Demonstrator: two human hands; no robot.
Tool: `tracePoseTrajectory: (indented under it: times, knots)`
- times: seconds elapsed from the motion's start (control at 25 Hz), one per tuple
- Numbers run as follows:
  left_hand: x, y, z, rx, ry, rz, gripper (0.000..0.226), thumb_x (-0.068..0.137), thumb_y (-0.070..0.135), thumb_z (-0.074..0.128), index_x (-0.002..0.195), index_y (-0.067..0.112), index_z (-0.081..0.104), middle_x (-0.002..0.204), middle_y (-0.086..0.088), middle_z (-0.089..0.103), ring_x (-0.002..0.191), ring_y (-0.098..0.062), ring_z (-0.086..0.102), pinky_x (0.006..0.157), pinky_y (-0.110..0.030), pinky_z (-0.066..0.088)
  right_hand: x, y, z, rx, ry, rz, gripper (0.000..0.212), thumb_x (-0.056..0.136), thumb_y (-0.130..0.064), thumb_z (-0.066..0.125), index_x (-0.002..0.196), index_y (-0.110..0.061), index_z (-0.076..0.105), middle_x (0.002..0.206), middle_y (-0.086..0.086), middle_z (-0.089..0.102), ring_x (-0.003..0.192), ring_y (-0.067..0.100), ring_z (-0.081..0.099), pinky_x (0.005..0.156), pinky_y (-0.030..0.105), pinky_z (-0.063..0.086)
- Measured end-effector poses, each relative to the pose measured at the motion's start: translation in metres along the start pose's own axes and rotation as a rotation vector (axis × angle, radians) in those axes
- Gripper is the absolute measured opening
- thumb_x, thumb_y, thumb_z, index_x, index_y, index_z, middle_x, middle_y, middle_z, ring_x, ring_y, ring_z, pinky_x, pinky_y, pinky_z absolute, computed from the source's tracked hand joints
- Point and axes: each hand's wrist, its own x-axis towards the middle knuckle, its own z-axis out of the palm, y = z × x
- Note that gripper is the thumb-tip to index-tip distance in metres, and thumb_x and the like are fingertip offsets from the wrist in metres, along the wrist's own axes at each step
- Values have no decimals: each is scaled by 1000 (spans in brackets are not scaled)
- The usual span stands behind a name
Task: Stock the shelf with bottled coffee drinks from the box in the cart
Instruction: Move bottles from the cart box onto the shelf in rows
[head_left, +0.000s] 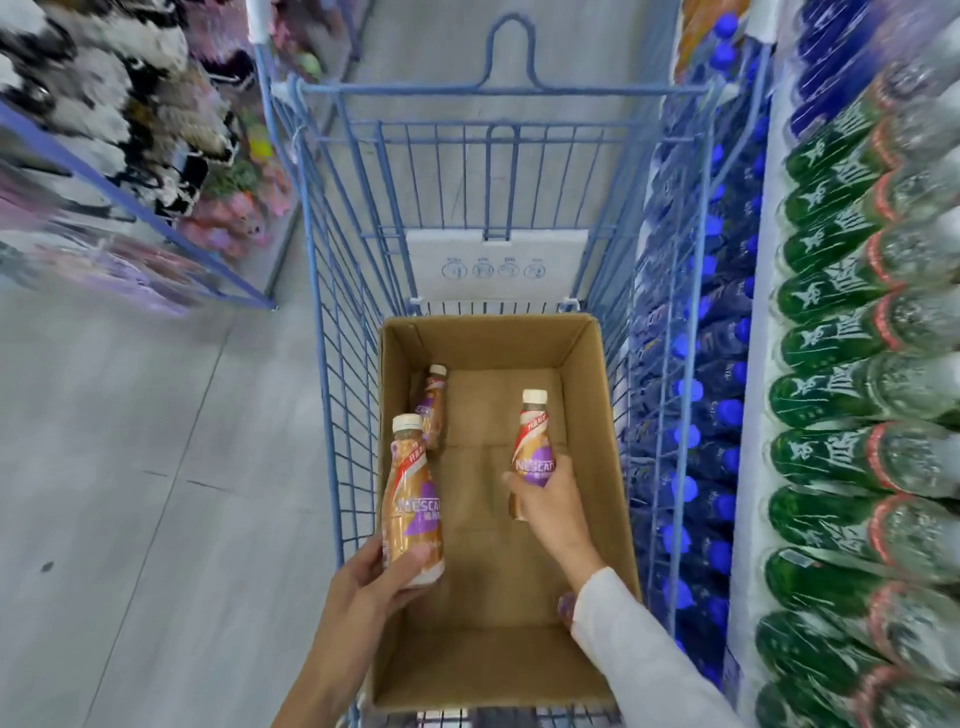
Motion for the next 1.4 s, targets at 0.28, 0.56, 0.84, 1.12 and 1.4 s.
tracePoseTrajectory:
  times: [0.28,0.56,0.84,1.12,1.4]
  knots:
    - [-84,27,0,117,-306,211,42,73,34,87,111,20,75,108,-1,79,99,-20,76,74,-31,63,-203,-31,-41,212,127,-141,53,86,-31,80,127,-27,46,115,-6,65,97,5,65,62,9,49]
    - [-158,30,8,295,-703,358,34,79,20,74,112,12,73,105,-8,80,91,-17,77,70,-20,59,-346,19,-60,512,479,-247,49,83,-26,83,121,-29,52,105,-4,70,82,1,69,67,18,55]
    - [-252,-32,45,570,-1164,441,44,73,43,87,113,26,79,111,-7,79,103,-21,76,79,-21,58,-471,117,-82,730,888,-267,39,79,-18,85,106,-30,59,91,-10,73,78,0,70,66,21,57]
    - [-371,-159,94,712,-1438,410,44,57,40,90,97,25,83,92,-2,81,81,-12,76,66,-19,57,-599,251,-115,892,1261,-202,42,79,-19,86,111,-28,59,87,-15,73,76,1,68,62,12,49]
    - [-494,-287,96,688,-1617,370,45,59,29,92,102,21,82,100,-9,80,90,-19,76,72,-23,62,-732,370,-138,905,1453,-216,41,79,-25,86,108,-30,58,88,-18,73,74,-2,68,63,12,49]
